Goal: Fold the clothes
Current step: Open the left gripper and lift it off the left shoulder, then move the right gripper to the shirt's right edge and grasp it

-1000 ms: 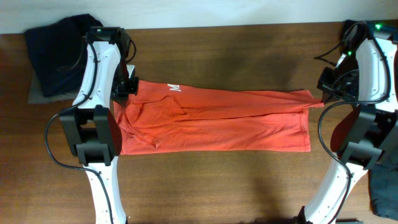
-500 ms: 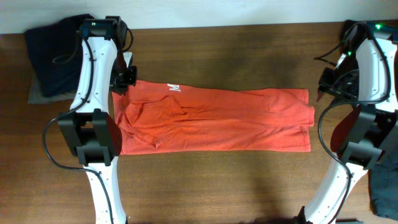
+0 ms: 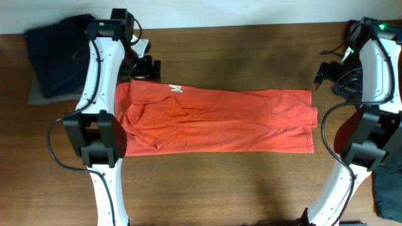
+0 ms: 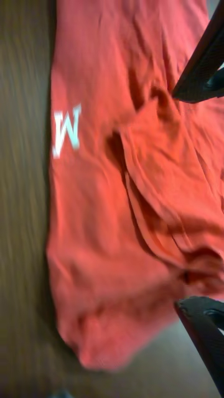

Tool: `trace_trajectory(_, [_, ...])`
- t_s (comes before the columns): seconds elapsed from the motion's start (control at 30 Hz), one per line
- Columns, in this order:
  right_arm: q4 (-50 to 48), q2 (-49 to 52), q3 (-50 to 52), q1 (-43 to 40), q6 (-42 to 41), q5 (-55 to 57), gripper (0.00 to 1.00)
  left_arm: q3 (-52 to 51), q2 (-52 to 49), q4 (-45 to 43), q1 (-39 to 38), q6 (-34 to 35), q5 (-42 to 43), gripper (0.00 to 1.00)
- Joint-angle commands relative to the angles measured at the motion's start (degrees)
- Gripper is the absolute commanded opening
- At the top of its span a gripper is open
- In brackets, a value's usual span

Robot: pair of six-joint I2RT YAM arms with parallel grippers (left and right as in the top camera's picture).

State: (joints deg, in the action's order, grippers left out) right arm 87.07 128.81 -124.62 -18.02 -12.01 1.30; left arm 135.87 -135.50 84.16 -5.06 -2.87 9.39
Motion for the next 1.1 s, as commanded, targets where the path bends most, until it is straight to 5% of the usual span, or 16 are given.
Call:
trace_trajectory(0.0, [-2.12,-2.01,-0.42,-0.04,-0.24,1.53,0.99,1.11,2.14,-3.04,-2.75,-2.86,2.82,0.99])
trace_trajectory(0.43, [-7.04,-0.79,4.57,-1.40,8.70,9.03,0.99,1.11,2.12,-12.13,-12.98,-3.23,2.93,0.99])
trace_trajectory(0.67, [-8.83,-0.72,9.94,-6.99,23.71,-17.16,1.00,1.11,2.12,-13.03,-14.36,-3.23,0.37,0.99])
trace_trajectory(1.07, [-9.16,-0.72,17.49,-15.19,38.80,-34.21,0.99,1.09,2.12,-12.15,-13.90,-3.23,-7.37,0.99])
